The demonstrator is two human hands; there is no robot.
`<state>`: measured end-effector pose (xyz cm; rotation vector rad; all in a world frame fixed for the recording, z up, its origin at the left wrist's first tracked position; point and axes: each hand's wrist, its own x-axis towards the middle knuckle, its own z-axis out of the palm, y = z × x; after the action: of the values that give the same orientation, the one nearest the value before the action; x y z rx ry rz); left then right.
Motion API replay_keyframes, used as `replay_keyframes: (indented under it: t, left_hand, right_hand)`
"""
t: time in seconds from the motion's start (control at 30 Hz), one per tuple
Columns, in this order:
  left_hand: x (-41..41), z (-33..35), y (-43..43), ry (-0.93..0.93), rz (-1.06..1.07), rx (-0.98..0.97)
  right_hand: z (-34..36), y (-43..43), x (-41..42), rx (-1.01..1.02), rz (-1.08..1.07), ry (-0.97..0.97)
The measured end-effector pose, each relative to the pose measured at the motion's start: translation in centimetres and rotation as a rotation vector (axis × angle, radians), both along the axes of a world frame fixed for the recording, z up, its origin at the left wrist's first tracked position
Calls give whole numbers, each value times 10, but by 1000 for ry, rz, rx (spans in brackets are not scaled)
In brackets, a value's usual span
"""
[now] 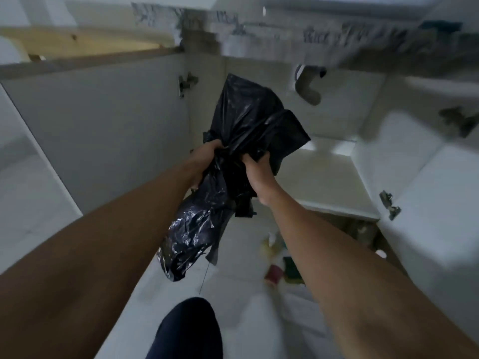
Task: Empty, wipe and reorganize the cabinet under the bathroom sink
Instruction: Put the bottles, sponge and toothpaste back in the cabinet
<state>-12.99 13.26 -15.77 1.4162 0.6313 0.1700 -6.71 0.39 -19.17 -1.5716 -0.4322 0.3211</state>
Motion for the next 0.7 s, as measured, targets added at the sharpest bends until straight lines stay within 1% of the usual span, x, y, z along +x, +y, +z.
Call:
replay_keyframes:
  t: [0.13, 0.33, 0.43, 0.5, 0.6, 0.7]
  left_hand:
    - [-16, -62, -11, 66, 29, -135]
    - [-40, -163, -22, 181, 148, -235]
    - [-61, -202, -31, 219, 202, -330]
    - [-74, -226, -34, 246, 229, -391]
    - [-87, -251, -33, 323, 243, -369]
    - [-92, -262, -29, 401, 287, -227]
  right_hand:
    - [-62, -4, -10, -75, 73, -6]
    - [-154, -9, -20, -215, 252, 26]
    - [-184, -9, -33, -187, 357, 119]
    - [-204, -7, -43, -220, 380, 156]
    - [-222, -6, -55, -347, 359, 193]
    - [-231, -11, -60, -490, 335, 206]
